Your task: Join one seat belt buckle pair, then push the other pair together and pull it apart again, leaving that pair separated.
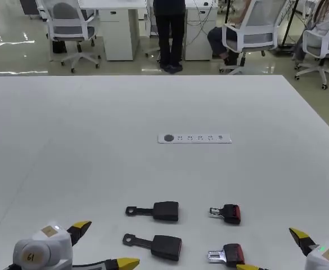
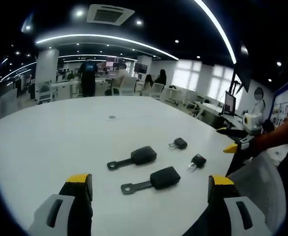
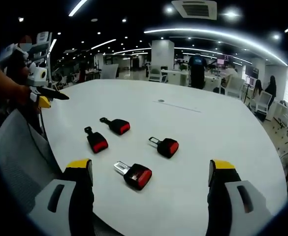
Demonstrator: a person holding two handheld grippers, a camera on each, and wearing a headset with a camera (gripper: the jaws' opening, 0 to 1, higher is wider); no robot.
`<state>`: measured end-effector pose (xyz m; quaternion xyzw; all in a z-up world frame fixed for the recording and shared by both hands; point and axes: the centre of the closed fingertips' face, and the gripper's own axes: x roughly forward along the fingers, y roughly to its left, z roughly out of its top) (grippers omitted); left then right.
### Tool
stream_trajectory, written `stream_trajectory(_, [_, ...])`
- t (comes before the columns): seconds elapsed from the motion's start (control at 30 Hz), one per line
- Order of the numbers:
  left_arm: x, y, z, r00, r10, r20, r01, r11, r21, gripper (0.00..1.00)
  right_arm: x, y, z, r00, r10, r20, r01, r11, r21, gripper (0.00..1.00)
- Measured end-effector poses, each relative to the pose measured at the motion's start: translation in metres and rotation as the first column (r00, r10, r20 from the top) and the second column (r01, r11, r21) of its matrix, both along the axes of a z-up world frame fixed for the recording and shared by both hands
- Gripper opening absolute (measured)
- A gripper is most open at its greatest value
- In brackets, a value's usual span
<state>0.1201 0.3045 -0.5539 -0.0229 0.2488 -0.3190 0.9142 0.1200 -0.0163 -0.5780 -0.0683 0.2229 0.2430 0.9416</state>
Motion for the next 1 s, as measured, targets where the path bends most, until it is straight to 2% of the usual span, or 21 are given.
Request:
stream_trajectory(0.6, [-0.003, -0.006, -0.001, 1.000, -0.014, -0.005, 0.014, 1.000, 0.006, 1.00, -0.003, 0.003, -0.002, 1.000, 0.013, -0.009, -0.013, 1.000, -0.006, 0.98])
stream_trajectory(0.7, [-0.002, -0.007, -0.001, 1.000, -0.018, 0.004, 0.018, 1.000, 0.009, 0.98, -0.004, 0.003, -0.004, 1.000, 0.017, -0.013, -0.017, 1.000, -0.011, 0.98])
stream_trajectory(1.0, [-0.003, -0.012, -0.007, 0.999, -0.032, -0.006, 0.032, 0.999, 0.011, 0.98, -0.010, 0.008, -0.013, 0.998, 0.049, -0.037, -0.049, 0.999, -0.017, 0.96])
